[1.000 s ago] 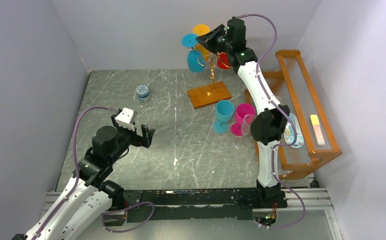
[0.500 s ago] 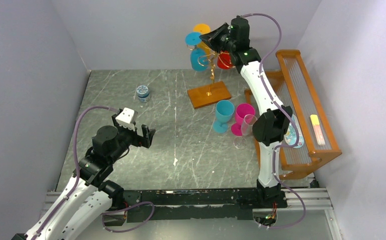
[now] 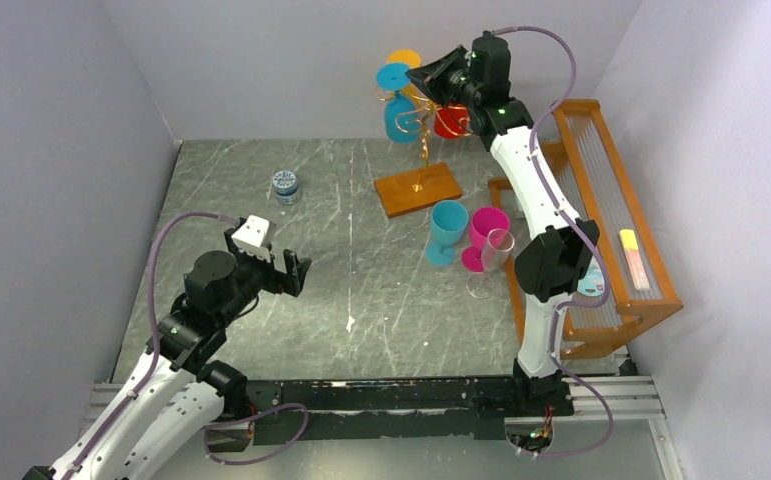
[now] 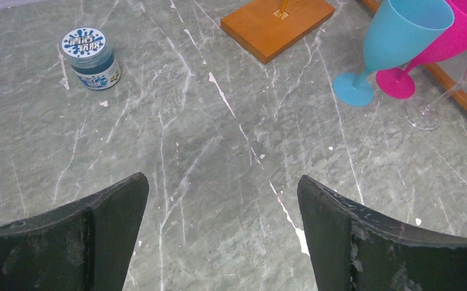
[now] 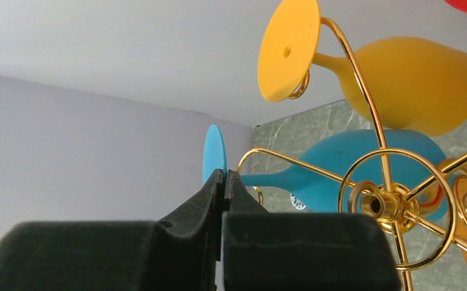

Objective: Take the wine glass off the wine glass rack
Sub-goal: Pick up the wine glass from the wine rack.

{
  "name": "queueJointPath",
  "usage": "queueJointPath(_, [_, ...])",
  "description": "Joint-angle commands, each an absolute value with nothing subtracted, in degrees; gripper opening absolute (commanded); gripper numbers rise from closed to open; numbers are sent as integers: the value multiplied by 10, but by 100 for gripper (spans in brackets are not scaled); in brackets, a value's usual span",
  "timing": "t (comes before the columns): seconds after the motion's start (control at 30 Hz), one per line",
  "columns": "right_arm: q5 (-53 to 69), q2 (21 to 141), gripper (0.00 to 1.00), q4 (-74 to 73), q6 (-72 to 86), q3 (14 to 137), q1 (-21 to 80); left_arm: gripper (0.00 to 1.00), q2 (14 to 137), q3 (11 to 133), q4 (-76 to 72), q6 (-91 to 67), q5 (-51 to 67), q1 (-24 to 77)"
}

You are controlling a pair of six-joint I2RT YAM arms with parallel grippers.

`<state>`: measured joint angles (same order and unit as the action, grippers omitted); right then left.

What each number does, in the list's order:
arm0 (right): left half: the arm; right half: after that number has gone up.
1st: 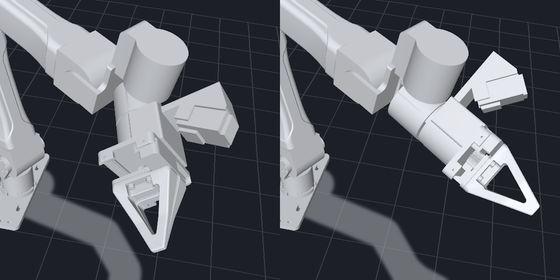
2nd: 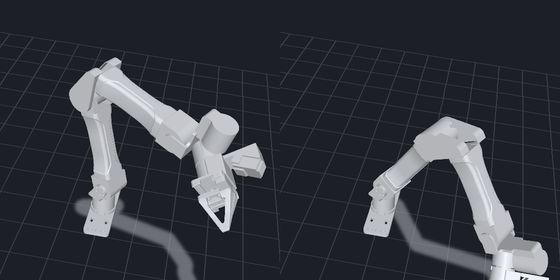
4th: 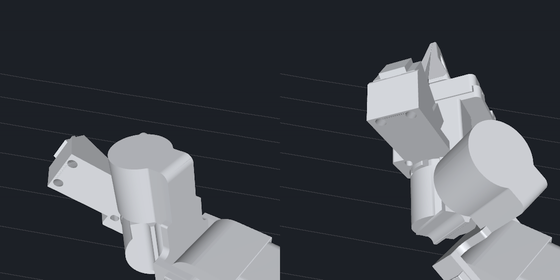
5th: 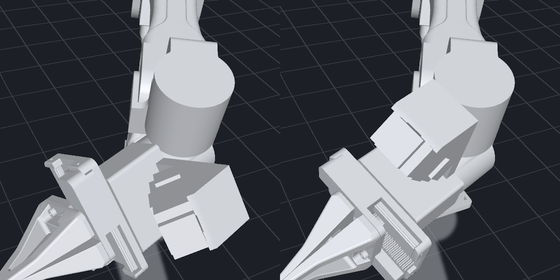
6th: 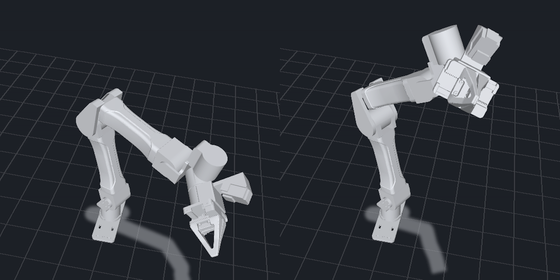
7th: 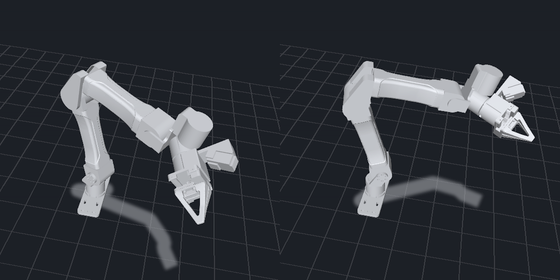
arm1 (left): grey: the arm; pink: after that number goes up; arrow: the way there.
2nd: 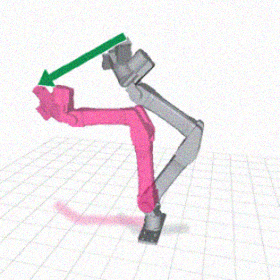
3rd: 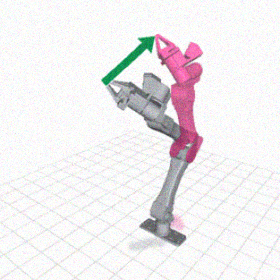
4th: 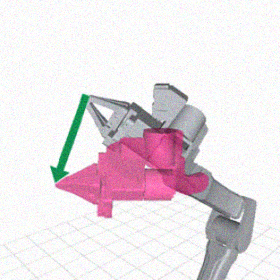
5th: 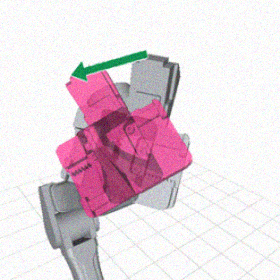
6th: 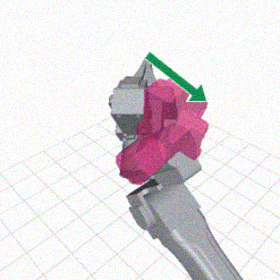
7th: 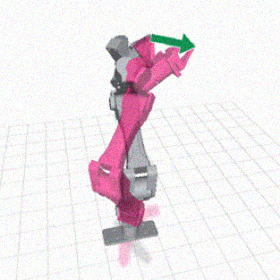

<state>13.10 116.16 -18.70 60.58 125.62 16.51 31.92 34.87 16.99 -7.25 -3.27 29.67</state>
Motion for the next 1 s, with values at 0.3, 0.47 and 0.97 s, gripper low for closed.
queueJointPath(0.3, [151, 1128, 0, -169, 583, 1241, 156, 97, 315, 362, 168, -65, -24, 293])
queueJointPath(0.47, [168, 1104, 0, -154, 583, 1208, 156, 97, 318, 363, 170, -66, -23, 293])
queueJointPath(0.97, [232, 1068, 0, -127, 589, 1158, 156, 97, 316, 364, 170, -68, -25, 293])
